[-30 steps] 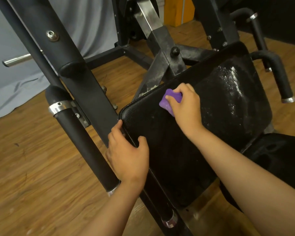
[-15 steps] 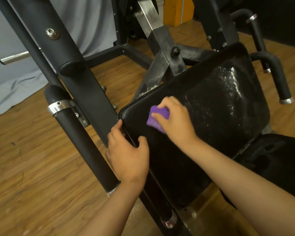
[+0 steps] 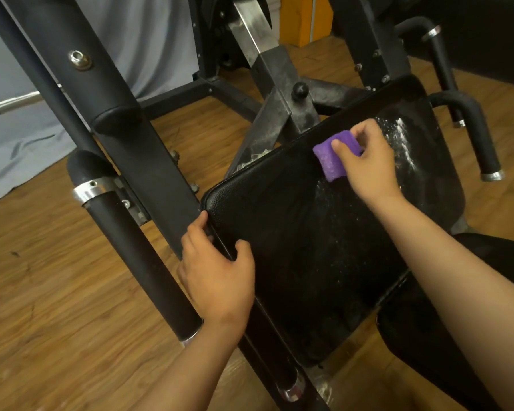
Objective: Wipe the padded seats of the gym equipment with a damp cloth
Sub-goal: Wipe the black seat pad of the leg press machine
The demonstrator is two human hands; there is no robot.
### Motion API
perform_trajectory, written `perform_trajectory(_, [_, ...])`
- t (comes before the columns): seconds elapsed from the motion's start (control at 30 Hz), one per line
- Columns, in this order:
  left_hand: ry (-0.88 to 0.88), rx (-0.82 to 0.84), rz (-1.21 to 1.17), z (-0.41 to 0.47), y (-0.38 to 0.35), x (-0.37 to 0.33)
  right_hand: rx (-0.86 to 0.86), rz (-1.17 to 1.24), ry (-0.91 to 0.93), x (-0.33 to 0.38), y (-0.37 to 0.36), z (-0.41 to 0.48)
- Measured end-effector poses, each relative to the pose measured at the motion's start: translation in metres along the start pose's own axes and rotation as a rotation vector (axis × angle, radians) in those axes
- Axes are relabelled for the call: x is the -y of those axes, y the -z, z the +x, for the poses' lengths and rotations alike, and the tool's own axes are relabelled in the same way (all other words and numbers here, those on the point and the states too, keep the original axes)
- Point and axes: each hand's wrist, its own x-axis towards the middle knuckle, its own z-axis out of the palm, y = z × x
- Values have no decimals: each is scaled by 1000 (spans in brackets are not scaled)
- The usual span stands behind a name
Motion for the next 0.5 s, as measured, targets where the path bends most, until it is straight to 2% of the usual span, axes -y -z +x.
perform_trajectory(0.3, [5, 0, 9, 1, 0, -1, -66, 53, -173, -10, 24, 11])
perform_trajectory(0.5, [-9, -18, 19, -1, 0, -3, 2, 27, -225, -17, 23, 11])
